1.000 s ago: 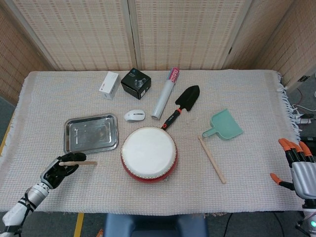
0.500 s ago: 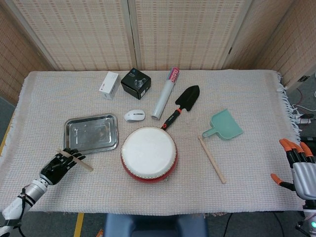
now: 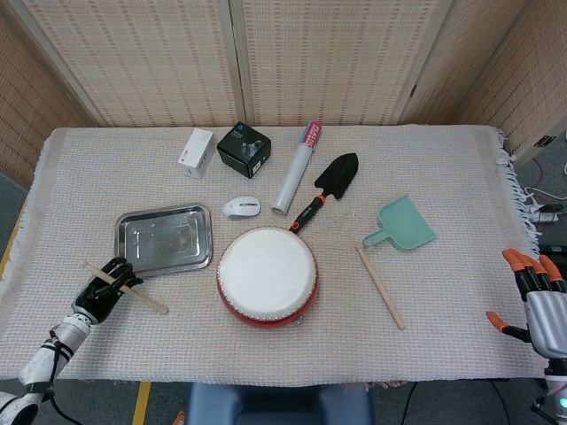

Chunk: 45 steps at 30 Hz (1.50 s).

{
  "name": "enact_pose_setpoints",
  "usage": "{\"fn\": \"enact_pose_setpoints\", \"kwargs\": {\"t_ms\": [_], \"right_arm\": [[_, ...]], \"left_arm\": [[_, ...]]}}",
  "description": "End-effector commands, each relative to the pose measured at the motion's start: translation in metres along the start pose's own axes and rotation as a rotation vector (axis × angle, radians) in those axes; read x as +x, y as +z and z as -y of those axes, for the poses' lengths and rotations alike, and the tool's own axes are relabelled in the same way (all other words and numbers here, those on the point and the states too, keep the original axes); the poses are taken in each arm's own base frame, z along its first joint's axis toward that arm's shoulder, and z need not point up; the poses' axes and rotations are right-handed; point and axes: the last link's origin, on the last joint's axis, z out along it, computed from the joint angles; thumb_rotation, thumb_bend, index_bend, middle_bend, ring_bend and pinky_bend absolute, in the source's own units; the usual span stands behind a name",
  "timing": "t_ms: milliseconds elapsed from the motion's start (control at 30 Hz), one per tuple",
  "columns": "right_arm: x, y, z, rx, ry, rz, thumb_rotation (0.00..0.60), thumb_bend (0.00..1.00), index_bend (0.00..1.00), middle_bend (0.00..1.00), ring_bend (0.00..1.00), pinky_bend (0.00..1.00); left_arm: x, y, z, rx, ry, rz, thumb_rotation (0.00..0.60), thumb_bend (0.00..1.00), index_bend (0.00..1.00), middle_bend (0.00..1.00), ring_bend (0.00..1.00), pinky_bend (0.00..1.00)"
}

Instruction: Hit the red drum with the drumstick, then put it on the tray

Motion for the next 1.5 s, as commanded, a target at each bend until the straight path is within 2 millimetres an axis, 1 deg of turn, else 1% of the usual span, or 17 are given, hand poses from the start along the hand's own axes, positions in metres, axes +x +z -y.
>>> {"fn": "enact_pose_setpoints", "kwargs": {"t_ms": [33, 233, 300, 533, 767, 1000, 1100, 1233, 1367, 1433, 1500], "right_arm": [[0.0, 0.0, 0.0, 0.002, 0.001, -0.001, 0.6, 0.16, 0.0, 0.07, 0.0, 0.0], [0.001, -0.001, -0.001, -0.002, 0.002, -0.004, 0.6, 0.16, 0.0, 0.07, 0.0, 0.0], [0.001, -0.001, -0.001, -0.003, 0.003, -0.005, 0.6, 0.16, 0.0, 0.07, 0.0, 0.0], [0.001, -0.001, -0.002, -0.003, 0.009, -0.013, 0.6, 0.16, 0.0, 0.07, 0.0, 0.0], [0.001, -0.003, -0.003, -0.003, 0.012, -0.015, 0.6, 0.16, 0.0, 0.07, 0.0, 0.0], [0.002, -0.004, -0.002, -0.001, 0.015, -0.024, 0.6, 0.16, 0.0, 0.07, 0.0, 0.0], [0.002, -0.004, -0.002, 0.001, 0.015, -0.026, 0.6, 0.16, 0.0, 0.07, 0.0, 0.0], [0.003, -0.003, -0.001, 0.005, 0.015, -0.028, 0.6, 0.16, 0.0, 0.07, 0.0, 0.0], [0.003, -0.004, 0.0, 0.007, 0.015, -0.028, 0.6, 0.16, 0.0, 0.07, 0.0, 0.0], [0.003, -0.004, 0.0, 0.007, 0.015, -0.029, 0.6, 0.16, 0.0, 0.07, 0.0, 0.0], [0.003, -0.004, 0.0, 0.007, 0.016, -0.031, 0.6, 0.16, 0.0, 0.07, 0.0, 0.0]], "left_arm": [[-0.012, 0.002, 0.011, -0.022, 0.08, 0.006, 0.6, 0.37, 0.5, 0.6, 0.54, 0.48], [-0.027, 0.001, 0.021, -0.033, 0.193, 0.047, 0.6, 0.36, 0.52, 0.61, 0.55, 0.49], [-0.03, 0.0, 0.024, -0.029, 0.213, 0.061, 0.6, 0.32, 0.52, 0.61, 0.55, 0.48], [-0.039, -0.001, 0.033, -0.007, 0.281, 0.116, 0.6, 0.26, 0.53, 0.59, 0.55, 0.46], [-0.042, 0.002, 0.038, 0.005, 0.287, 0.127, 0.6, 0.23, 0.55, 0.59, 0.55, 0.45], [-0.042, 0.002, 0.041, 0.01, 0.3, 0.139, 0.595, 0.22, 0.59, 0.62, 0.56, 0.45], [-0.043, 0.0, 0.041, 0.005, 0.29, 0.153, 0.562, 0.21, 0.58, 0.59, 0.55, 0.43], [-0.044, -0.003, 0.041, 0.008, 0.288, 0.177, 0.512, 0.2, 0.52, 0.52, 0.48, 0.39], [-0.045, -0.004, 0.041, 0.014, 0.295, 0.195, 0.444, 0.2, 0.48, 0.48, 0.44, 0.37], [-0.045, -0.004, 0.042, 0.017, 0.31, 0.202, 0.433, 0.2, 0.46, 0.47, 0.43, 0.37], [-0.044, -0.004, 0.042, 0.012, 0.331, 0.196, 0.434, 0.2, 0.48, 0.49, 0.44, 0.4]]}}
